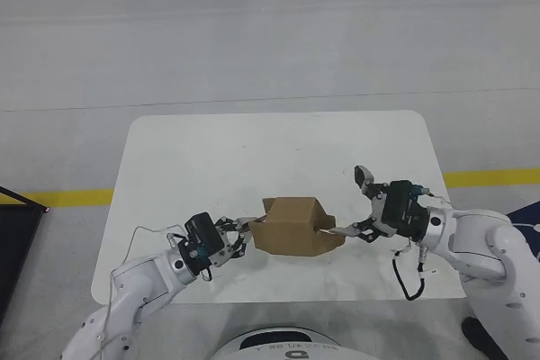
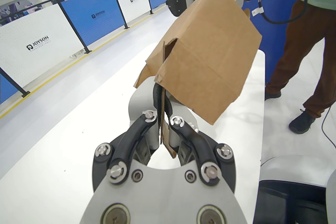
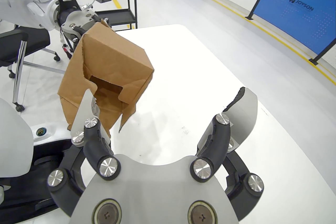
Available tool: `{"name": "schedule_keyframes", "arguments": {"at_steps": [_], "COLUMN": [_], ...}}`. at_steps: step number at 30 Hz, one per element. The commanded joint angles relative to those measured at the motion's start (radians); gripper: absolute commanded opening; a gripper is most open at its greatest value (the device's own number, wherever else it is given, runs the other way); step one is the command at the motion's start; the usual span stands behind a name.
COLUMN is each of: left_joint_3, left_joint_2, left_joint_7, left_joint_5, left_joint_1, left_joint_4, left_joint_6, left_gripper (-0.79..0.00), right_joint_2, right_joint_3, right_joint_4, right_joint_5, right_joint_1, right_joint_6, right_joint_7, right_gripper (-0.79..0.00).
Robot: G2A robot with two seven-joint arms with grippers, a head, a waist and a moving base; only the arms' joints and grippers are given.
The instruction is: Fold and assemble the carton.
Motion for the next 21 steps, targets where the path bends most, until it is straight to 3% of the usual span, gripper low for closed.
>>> {"name": "schedule_keyframes", "arguments": {"at_steps": [1, 11, 21], "left_joint_3": [0.002, 0.025, 0.025], "left_joint_2": [-0.001, -0.002, -0.002], "left_joint_7": [0.010, 0.046, 0.044], "left_joint_5": [-0.021, -0.205, -0.207], "left_joint_1": [-0.002, -0.028, -0.030], "left_joint_4": [0.006, 0.057, 0.059], "left_joint_6": [-0.009, -0.162, -0.165], "left_gripper": [-0.785, -0.785, -0.785], "right_joint_2": [0.001, 0.000, -0.007], "right_joint_3": [0.036, 0.080, 0.047], "right_joint_4": [0.017, 0.075, 0.076], "right_joint_5": [0.027, 0.102, 0.066], "right_joint_1": [-0.012, -0.056, -0.073], "right_joint_6": [0.011, 0.007, -0.007], "right_joint_7": [-0.019, -0.049, -0.095], "right_gripper": [0.000, 0.000, 0.000]}}
